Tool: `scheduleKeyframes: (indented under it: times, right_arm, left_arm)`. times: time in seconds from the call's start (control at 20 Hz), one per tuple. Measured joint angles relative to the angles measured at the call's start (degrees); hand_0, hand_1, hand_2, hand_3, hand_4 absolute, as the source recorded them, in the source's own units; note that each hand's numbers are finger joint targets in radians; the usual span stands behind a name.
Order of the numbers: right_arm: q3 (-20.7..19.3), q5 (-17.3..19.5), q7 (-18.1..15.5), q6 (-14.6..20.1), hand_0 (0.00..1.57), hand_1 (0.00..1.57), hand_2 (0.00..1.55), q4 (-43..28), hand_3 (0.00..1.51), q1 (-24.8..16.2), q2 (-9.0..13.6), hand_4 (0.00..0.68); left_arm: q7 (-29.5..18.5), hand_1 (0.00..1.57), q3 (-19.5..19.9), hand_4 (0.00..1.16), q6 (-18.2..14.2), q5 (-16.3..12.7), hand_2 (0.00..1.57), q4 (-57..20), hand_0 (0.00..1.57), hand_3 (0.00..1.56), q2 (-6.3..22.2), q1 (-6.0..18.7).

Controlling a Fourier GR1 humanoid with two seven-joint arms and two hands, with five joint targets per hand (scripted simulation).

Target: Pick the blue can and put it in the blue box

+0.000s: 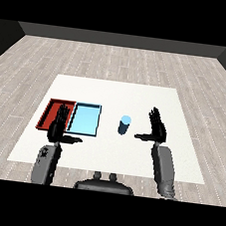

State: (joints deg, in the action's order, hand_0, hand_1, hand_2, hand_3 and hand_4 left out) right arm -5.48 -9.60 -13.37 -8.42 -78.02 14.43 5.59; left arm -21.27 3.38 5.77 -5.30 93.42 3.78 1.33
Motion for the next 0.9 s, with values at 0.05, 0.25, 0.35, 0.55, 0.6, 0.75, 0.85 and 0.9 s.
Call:
scheduleKeyframes:
  times: [0.05, 0.25, 0.35, 0.55, 0.6, 0.75, 0.85, 0.9]
  right_arm:
    - [0.1, 0.0, -0.8, 0.0, 0.00, 0.00, 0.00, 0.7, 0.00, -0.1, -0.4, 0.000]
    - [-0.4, -0.5, -0.6, -0.2, 0.00, 0.00, 0.00, 3.1, 0.00, 2.7, -0.2, 0.000]
    - [-0.4, -0.9, -0.1, -0.2, 0.00, 0.00, 0.00, 3.6, 0.00, 3.5, -0.5, 0.000]
    - [0.6, -0.7, -0.5, 1.2, 0.00, 0.00, 0.00, 4.8, 0.00, 4.1, -2.6, 0.000]
    - [0.8, -0.9, -0.6, 1.3, 0.00, 0.00, 0.00, 4.8, 0.00, 4.1, -3.0, 0.000]
    - [0.7, -1.6, 0.1, 1.7, 0.00, 0.00, 0.00, 5.2, 0.00, 4.6, -3.4, 0.000]
    - [0.5, -2.2, -0.3, 1.4, 0.00, 0.00, 0.00, 6.7, 0.00, 4.9, -3.8, 0.000]
    - [0.5, -2.5, -1.0, 1.8, 0.00, 0.00, 0.00, 8.5, 0.00, 5.9, -4.2, 0.000]
  left_arm:
    - [0.1, 0.00, 0.1, 0.00, 0.3, -0.3, 0.00, 0.7, 0.00, 0.00, 0.1, -0.5]
    - [-1.4, 0.00, 0.1, 0.00, -0.1, 0.5, 0.00, 0.3, 0.00, 0.00, -0.4, -1.2]
    - [-1.4, 0.00, 0.3, 0.00, 0.3, 0.1, 0.00, 0.7, 0.00, 0.00, -0.2, -1.5]
    - [0.1, 0.00, 1.2, 0.00, 0.8, -1.2, 0.00, 1.3, 0.00, 0.00, 0.3, -0.5]
    - [-0.6, 0.00, 0.5, 0.00, 0.7, -0.8, 0.00, 1.7, 0.00, 0.00, -0.4, -1.6]
    - [-0.3, 0.00, 1.5, 0.00, 0.9, -1.3, 0.00, 1.0, 0.00, 0.00, 0.2, -0.5]
    - [-0.2, 0.00, 1.2, 0.00, 0.4, -1.1, 0.00, 1.1, 0.00, 0.00, -0.2, -0.2]
    - [0.2, 0.00, 0.9, 0.00, 0.0, -0.9, 0.00, 1.7, 0.00, 0.00, -0.6, -0.4]
